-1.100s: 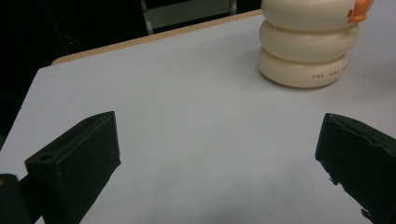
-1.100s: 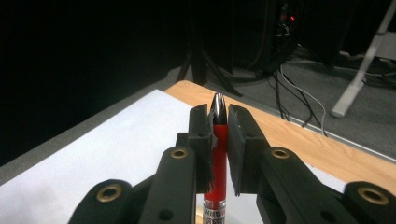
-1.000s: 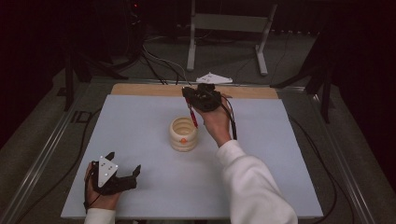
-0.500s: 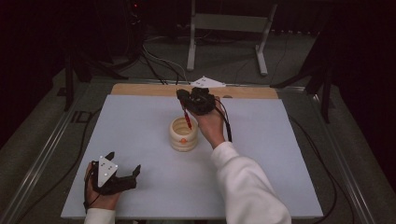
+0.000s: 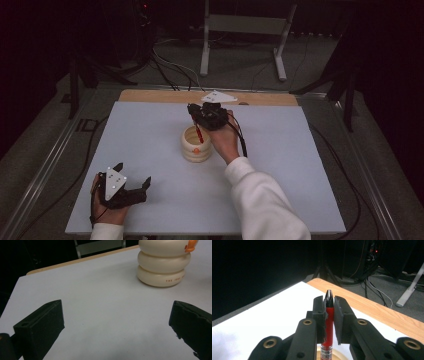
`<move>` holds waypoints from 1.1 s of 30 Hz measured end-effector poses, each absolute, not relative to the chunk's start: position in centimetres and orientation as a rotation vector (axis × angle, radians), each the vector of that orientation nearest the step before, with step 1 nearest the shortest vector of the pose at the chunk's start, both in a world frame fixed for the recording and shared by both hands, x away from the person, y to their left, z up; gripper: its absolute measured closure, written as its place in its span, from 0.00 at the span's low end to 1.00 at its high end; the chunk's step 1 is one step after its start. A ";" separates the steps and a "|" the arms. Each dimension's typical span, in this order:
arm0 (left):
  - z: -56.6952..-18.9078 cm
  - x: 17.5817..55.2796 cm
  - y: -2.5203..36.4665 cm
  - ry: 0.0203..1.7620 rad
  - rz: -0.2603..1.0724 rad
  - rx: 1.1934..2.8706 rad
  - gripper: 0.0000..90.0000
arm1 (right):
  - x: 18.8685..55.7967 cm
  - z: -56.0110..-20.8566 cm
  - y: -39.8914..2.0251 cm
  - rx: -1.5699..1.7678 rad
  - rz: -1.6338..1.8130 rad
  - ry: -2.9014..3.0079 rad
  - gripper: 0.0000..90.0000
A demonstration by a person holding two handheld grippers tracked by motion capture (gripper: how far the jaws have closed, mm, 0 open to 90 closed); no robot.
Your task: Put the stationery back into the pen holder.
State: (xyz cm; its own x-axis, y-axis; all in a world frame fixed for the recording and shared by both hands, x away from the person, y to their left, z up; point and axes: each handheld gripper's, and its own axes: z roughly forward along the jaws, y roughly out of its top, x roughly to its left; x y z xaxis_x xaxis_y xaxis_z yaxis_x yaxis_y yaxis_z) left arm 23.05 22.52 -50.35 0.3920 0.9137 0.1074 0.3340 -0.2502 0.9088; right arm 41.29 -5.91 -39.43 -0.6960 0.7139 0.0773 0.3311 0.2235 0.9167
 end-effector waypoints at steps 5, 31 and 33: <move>-50.4 23.1 22.5 1.086 0.840 1.788 0.01 | 41.1 -40.0 -5.8 0.964 1.449 2.159 0.90; -50.4 23.2 22.3 1.085 0.836 1.796 0.01 | 40.5 -42.6 -5.3 0.929 1.354 2.237 0.90; -50.4 23.2 22.3 1.085 0.835 1.797 0.01 | 40.4 -42.7 -5.2 0.920 1.345 2.247 0.90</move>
